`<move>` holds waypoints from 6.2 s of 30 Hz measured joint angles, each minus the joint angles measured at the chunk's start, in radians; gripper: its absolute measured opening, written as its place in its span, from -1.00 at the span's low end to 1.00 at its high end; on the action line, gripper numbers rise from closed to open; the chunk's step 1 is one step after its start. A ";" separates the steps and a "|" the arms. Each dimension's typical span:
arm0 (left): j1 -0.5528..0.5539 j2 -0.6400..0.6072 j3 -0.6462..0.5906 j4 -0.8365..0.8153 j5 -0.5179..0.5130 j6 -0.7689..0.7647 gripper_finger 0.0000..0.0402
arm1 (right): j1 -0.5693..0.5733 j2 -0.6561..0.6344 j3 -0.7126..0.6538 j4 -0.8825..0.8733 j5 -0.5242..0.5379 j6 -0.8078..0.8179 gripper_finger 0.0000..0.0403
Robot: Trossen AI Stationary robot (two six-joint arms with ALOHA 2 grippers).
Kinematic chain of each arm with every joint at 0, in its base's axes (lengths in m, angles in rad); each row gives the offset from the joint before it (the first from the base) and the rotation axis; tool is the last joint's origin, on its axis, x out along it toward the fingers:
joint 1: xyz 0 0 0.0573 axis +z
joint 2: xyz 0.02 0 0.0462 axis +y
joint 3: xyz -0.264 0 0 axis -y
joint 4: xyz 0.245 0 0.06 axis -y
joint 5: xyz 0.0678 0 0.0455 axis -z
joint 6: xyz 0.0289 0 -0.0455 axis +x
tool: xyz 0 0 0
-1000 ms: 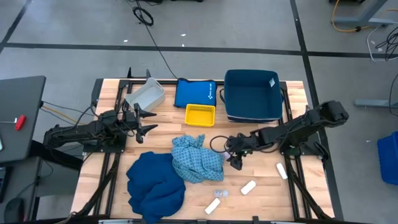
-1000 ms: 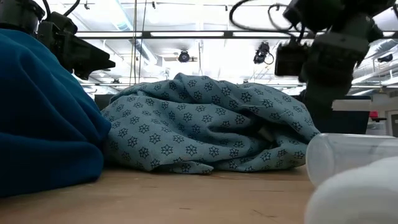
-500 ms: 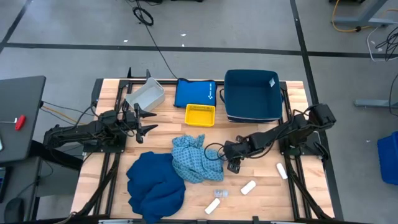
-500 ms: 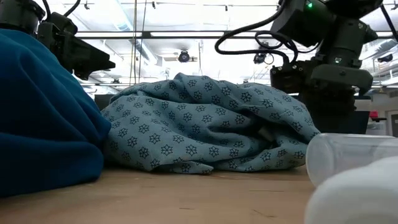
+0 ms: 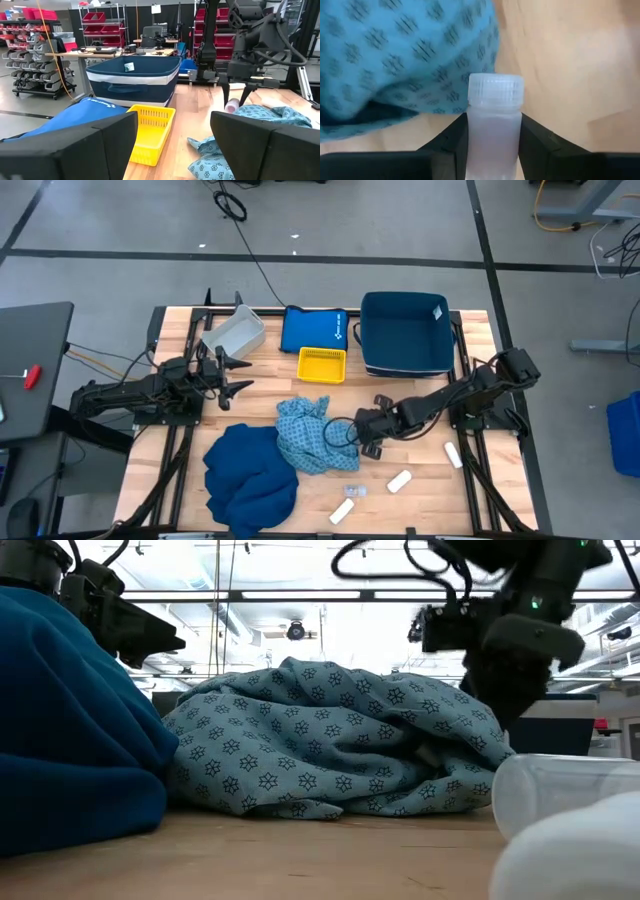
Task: Pick & place medical supplies in basket/bin
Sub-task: Put the top transparent pill bottle into the gray bin
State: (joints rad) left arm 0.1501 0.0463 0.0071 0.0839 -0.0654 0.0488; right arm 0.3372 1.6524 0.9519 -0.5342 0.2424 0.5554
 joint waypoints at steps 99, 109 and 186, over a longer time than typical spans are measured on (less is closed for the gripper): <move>-0.040 1.335 0.378 1.219 0.329 0.148 -0.28 | -0.348 0.135 0.024 1.383 -0.259 -0.799 -0.36; -0.040 1.335 0.378 1.217 0.328 0.145 -0.28 | -0.348 0.135 0.024 1.383 -0.265 -0.797 -0.36; 0.238 0.851 0.367 0.196 -0.569 0.148 -0.28 | -0.222 0.134 0.024 0.772 0.105 -0.728 0.53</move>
State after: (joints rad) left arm 0.3876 0.8975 0.3736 0.2800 -0.6341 0.1967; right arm 0.1150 1.7859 0.9764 0.2375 0.3473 -0.1730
